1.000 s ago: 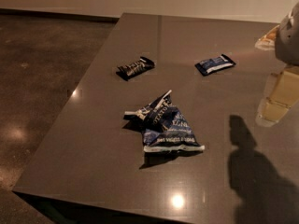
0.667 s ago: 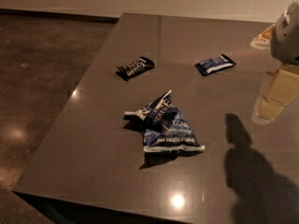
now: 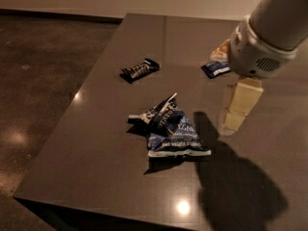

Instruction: Pick blue chip bag

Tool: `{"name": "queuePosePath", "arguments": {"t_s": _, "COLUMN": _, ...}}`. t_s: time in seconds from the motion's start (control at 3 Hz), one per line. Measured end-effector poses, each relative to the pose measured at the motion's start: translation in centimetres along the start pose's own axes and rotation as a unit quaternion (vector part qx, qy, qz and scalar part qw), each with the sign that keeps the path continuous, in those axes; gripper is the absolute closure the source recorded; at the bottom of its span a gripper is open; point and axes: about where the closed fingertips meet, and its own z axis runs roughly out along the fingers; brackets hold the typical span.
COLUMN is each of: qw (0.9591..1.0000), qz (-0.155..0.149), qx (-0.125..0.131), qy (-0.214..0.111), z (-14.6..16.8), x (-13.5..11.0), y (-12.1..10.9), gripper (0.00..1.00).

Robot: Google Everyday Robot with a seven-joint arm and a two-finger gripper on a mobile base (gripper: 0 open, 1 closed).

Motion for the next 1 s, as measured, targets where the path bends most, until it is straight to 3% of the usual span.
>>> {"name": "queuePosePath", "arguments": {"t_s": 0.67, "qw": 0.9968, "qz": -0.068, "qx": -0.041, "qy": -0.013, "z": 5.9, "x": -4.5, "y": 2.0, "gripper": 0.00}}
{"name": "queuePosePath", "arguments": {"t_s": 1.0, "qw": 0.9929, "qz": -0.102, "qx": -0.060, "qy": -0.020, "z": 8.7, "x": -6.9, "y": 3.9, "gripper": 0.03}}
